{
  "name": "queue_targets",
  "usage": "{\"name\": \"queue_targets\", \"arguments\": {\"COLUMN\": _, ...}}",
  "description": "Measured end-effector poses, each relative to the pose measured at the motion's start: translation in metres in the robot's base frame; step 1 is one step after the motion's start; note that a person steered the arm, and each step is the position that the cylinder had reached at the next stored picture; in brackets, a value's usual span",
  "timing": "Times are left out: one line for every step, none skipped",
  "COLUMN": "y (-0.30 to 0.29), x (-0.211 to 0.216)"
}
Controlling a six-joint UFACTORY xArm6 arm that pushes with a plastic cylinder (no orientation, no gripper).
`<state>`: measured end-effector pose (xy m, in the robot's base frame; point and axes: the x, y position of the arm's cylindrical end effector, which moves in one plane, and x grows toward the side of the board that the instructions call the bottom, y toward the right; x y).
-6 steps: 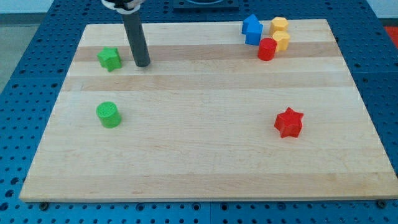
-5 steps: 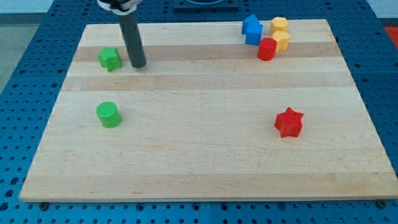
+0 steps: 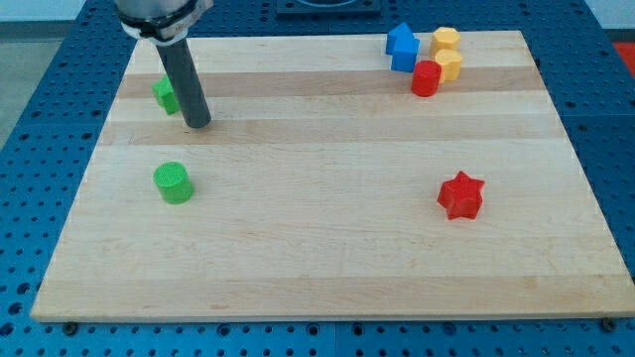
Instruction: Move the green star to the top left
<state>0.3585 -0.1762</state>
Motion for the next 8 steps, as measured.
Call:
{"name": "queue_targets", "arguments": {"y": -0.008, "x": -0.021}}
{"name": "queue_targets", "arguments": {"y": -0.012, "x": -0.023}}
{"name": "queue_targets", "arguments": {"y": -0.012, "x": -0.010}}
{"name": "queue_targets", "arguments": {"y": -0.022, "x": -0.006}}
{"name": "queue_targets", "arguments": {"y": -0.050, "x": -0.006}}
{"name": "queue_targets", "arguments": {"y": -0.051, "x": -0.006}}
{"name": "queue_targets", "arguments": {"y": -0.051, "x": -0.009}}
{"name": "queue_targets", "arguments": {"y": -0.046, "x": -0.028}}
